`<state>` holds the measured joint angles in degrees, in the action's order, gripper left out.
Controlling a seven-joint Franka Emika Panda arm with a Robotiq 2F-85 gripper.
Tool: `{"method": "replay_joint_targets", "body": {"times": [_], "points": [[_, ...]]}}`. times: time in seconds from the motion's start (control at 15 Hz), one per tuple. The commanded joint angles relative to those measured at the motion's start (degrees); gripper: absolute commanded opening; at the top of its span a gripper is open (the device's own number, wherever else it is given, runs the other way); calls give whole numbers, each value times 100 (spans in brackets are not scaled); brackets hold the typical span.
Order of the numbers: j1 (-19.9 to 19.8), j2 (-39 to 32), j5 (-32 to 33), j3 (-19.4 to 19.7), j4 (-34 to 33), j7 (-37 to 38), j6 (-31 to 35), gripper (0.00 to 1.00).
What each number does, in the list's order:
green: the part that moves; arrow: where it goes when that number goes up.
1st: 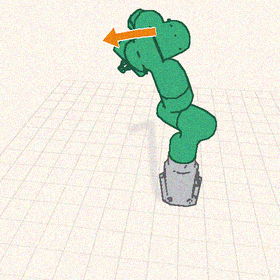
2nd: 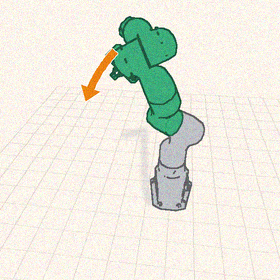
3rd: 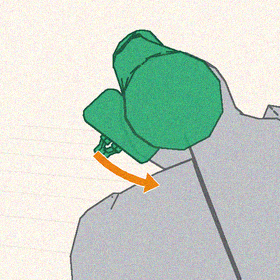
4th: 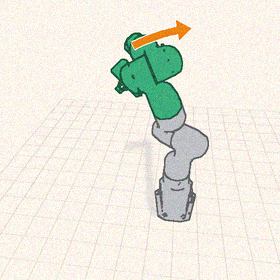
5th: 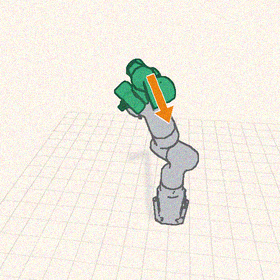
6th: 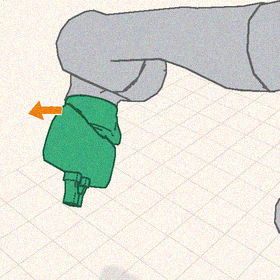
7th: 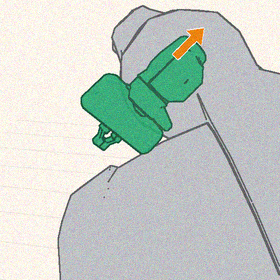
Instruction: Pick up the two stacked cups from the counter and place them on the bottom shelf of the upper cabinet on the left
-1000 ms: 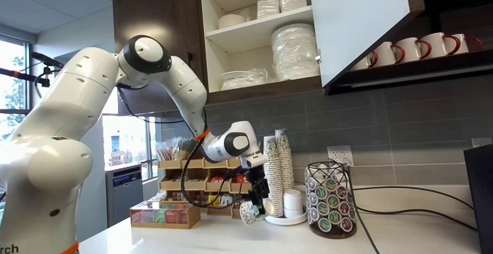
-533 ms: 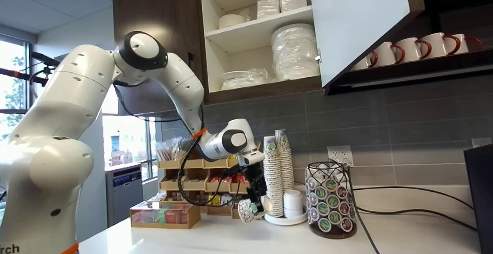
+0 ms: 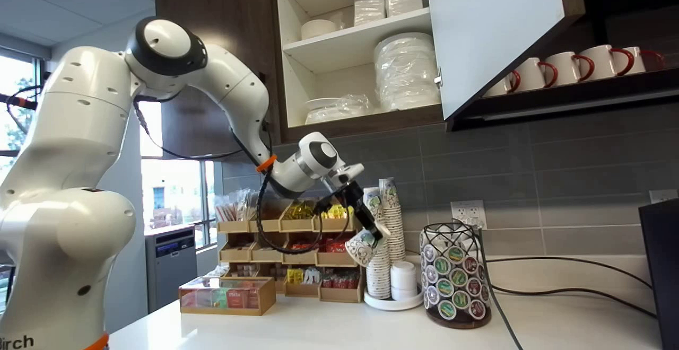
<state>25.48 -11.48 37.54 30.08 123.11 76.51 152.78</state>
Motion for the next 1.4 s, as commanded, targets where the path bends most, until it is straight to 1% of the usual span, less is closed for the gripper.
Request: {"method": "replay_joint_targets", "body": {"times": [0.0, 0.07, 0.13, 0.2, 0.27, 0.4, 0.47, 0.73, 0.8, 0.87, 1.07, 1.2, 1.33], "points": [[334, 992, 1398, 207, 364, 258, -29, 38], [-589, 1252, 1841, -778, 393, 351, -136, 38], [-776, 1449, 1972, -1041, 487, 232, -156, 38], [-146, 1605, 1989, -475, 604, 98, -125, 38], [-273, 1782, 2108, -657, 713, 13, -197, 38], [-260, 2074, 2367, -736, 847, -32, -343, 38], [-1212, 1606, 1955, -1563, 522, -80, -39, 63], [-1216, 1895, 2049, -1618, 721, -147, -121, 63], [-1217, 1901, 2049, -1618, 736, -151, -120, 38], [-1339, 2027, 2291, -1760, 699, -198, -211, 38], [-1823, 2352, 2209, -2368, 667, -653, -502, 38], [-2035, 2512, 2158, -2620, 633, -941, -573, 38], [-2180, 2695, 2094, -2788, 638, -1253, -621, 38]]}}
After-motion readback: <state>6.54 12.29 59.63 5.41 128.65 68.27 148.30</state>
